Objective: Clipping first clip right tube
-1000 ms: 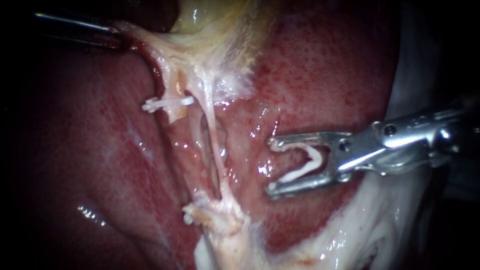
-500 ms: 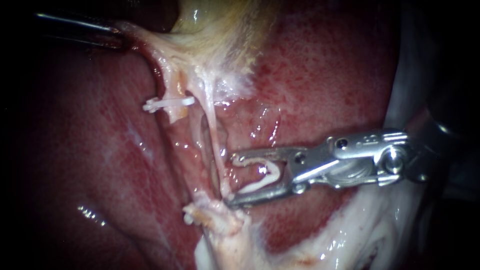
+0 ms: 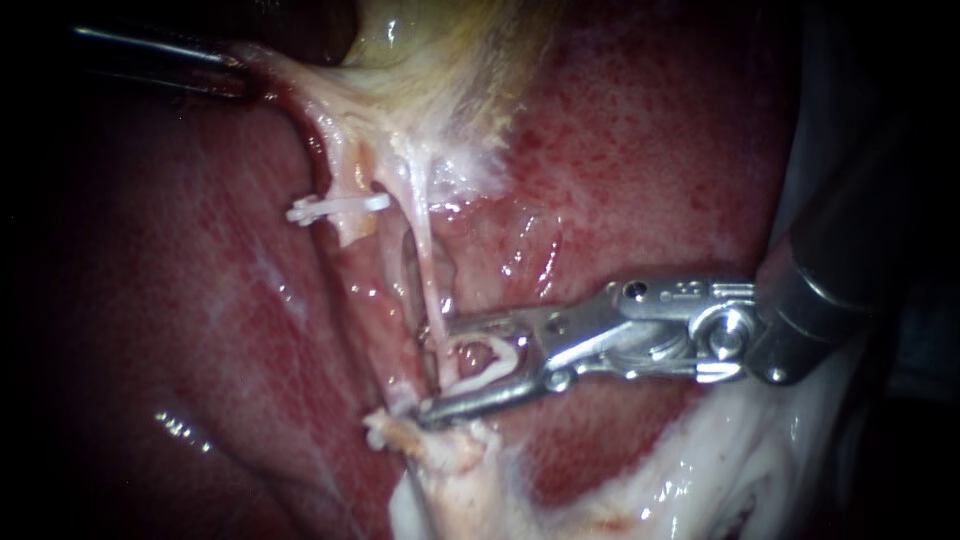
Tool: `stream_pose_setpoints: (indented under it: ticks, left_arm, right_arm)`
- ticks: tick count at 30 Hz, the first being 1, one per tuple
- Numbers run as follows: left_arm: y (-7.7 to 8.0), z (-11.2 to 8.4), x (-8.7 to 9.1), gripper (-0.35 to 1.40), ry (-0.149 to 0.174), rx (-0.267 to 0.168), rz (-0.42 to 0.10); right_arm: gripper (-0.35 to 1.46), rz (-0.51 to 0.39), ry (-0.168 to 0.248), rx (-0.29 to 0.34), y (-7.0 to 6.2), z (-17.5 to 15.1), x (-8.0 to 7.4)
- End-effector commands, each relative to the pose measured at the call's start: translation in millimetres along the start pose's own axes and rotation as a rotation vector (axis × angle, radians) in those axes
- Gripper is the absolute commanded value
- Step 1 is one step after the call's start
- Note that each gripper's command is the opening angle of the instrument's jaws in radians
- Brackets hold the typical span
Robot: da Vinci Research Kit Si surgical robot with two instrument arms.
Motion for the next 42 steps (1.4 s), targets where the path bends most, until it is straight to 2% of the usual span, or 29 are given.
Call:
stream_pose_setpoints:
  ticks: [1, 6, 12, 17, 23, 27, 34, 39, 42]
  left_arm:
    - [0.0, 0.0, 0.0, -0.35, 0.000, 0.000, 0.000]
    - [-0.1, 0.0, 0.0, -0.35, 0.000, 0.000, 0.000]
    - [-0.1, 0.0, -0.1, -0.35, 0.000, 0.000, 0.000]
    - [-0.1, 0.1, -0.1, -0.35, 0.000, 0.000, 0.000]
    - [-0.1, 0.1, -0.1, -0.35, 0.000, 0.001, 0.000]
    - [-0.1, 0.1, -0.1, -0.35, 0.000, 0.001, 0.000]
    - [-0.2, 0.1, -0.1, -0.35, 0.000, 0.001, 0.001]
    - [-0.2, 0.2, -0.2, -0.35, 0.000, 0.001, 0.001]
    - [-0.3, 0.2, -0.2, -0.35, 0.000, 0.001, 0.001]
  right_arm:
    - [0.49, 0.006, 0.007, 0.015, 0.0, 0.1, 0.0]
    - [0.48, 0.046, 0.039, 0.091, -0.3, 0.5, 0.3]
    - [0.47, 0.065, 0.063, 0.166, -1.8, 1.0, 0.6]
    - [0.45, 0.066, 0.065, 0.176, -2.4, 1.5, 0.9]
    - [0.31, 0.066, 0.065, 0.176, -1.9, 1.3, 0.8]
    - [0.14, 0.066, 0.066, 0.174, -1.6, 1.1, 0.7]
    - [-0.27, 0.063, 0.056, 0.197, -1.6, 0.9, 0.6]
    - [-0.35, 0.062, 0.053, 0.202, -1.6, 0.9, 0.6]
    - [-0.35, 0.144, 0.046, 0.203, -1.5, 0.8, 0.5]
